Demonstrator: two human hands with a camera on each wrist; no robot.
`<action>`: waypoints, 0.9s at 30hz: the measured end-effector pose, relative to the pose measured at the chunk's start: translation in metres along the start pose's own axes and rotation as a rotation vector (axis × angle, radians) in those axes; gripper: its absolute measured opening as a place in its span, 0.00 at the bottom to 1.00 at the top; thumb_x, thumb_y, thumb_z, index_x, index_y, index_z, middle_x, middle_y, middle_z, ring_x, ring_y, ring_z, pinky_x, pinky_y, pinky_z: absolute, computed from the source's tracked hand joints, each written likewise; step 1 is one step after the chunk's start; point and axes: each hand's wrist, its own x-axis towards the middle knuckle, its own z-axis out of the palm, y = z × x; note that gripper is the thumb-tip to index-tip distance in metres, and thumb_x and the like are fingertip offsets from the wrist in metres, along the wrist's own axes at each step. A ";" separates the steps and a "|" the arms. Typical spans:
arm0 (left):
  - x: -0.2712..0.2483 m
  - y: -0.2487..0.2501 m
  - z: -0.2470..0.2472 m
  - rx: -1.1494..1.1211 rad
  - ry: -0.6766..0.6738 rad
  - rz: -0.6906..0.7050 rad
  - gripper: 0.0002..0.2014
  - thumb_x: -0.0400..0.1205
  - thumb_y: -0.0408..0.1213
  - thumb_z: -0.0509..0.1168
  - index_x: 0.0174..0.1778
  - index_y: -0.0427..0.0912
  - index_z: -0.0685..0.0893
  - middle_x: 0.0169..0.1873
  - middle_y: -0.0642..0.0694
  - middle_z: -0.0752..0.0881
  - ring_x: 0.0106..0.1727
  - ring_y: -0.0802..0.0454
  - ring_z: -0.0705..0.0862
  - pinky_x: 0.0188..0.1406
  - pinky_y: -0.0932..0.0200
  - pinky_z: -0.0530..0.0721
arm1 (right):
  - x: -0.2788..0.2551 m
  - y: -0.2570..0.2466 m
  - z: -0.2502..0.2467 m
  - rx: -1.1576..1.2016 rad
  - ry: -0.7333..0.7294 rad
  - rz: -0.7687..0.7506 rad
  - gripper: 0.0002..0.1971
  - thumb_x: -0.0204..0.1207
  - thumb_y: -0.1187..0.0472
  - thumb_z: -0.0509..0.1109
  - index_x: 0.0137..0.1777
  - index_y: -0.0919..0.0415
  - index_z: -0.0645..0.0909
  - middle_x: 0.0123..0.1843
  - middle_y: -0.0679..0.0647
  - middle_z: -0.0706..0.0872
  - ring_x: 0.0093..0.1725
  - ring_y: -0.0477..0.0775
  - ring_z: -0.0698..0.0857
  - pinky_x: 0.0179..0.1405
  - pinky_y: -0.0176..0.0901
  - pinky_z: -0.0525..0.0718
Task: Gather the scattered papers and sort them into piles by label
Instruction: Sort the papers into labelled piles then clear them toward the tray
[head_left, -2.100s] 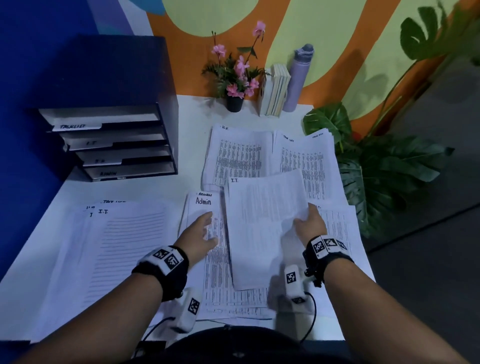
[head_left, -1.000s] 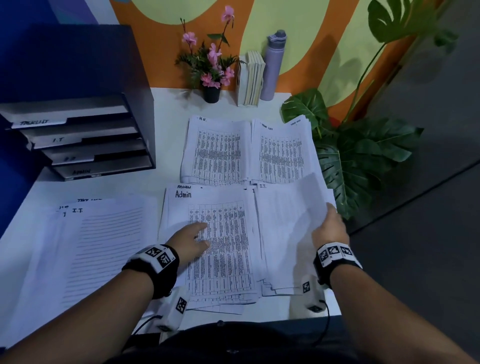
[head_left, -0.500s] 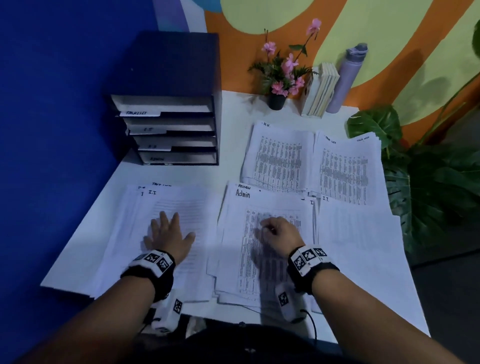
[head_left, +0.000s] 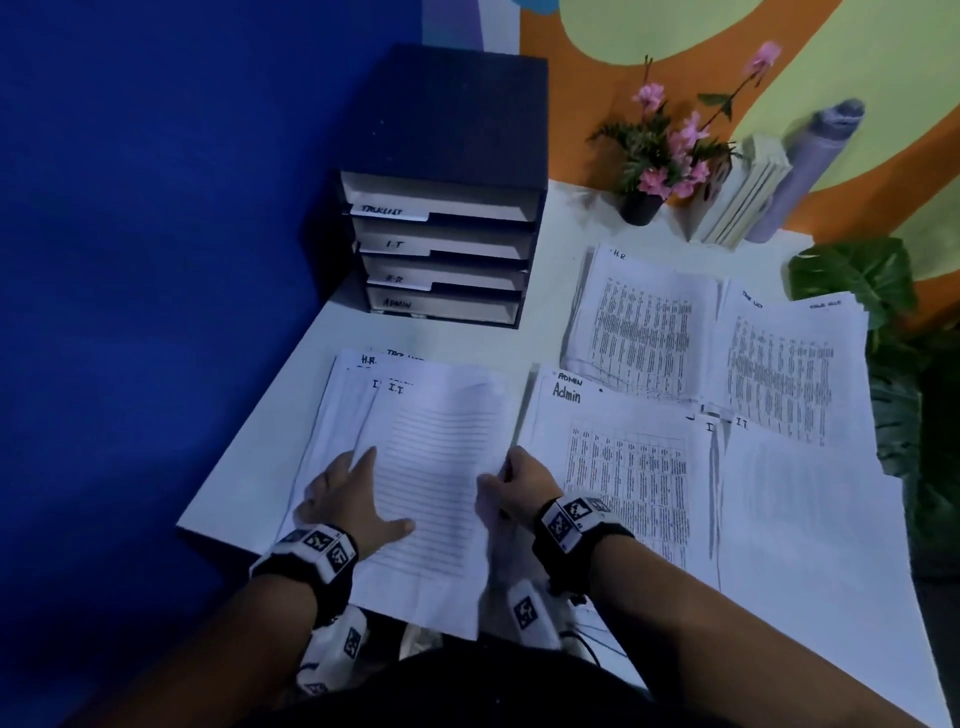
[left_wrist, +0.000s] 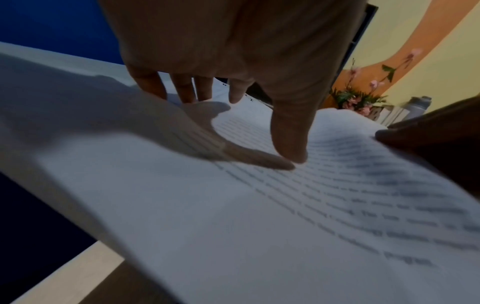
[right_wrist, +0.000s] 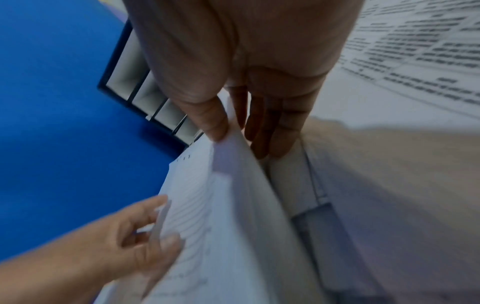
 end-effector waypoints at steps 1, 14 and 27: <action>0.002 -0.002 -0.001 -0.031 0.019 0.005 0.56 0.67 0.67 0.71 0.84 0.56 0.46 0.83 0.49 0.50 0.81 0.42 0.55 0.77 0.39 0.62 | 0.002 -0.003 0.004 -0.038 0.009 -0.015 0.16 0.76 0.54 0.72 0.36 0.54 0.66 0.37 0.49 0.74 0.36 0.50 0.75 0.31 0.40 0.71; 0.027 -0.012 -0.025 -0.435 0.027 -0.036 0.07 0.82 0.40 0.66 0.52 0.42 0.82 0.44 0.45 0.84 0.49 0.46 0.82 0.43 0.61 0.76 | 0.010 -0.030 0.016 0.054 0.305 -0.203 0.11 0.75 0.63 0.71 0.55 0.61 0.76 0.51 0.55 0.79 0.47 0.56 0.79 0.40 0.38 0.75; 0.028 0.002 -0.037 -0.878 0.018 0.103 0.07 0.80 0.40 0.71 0.44 0.40 0.84 0.43 0.50 0.85 0.46 0.51 0.82 0.47 0.59 0.77 | 0.016 -0.003 -0.007 0.632 0.255 -0.006 0.06 0.78 0.68 0.67 0.50 0.59 0.82 0.38 0.57 0.90 0.36 0.54 0.87 0.40 0.47 0.87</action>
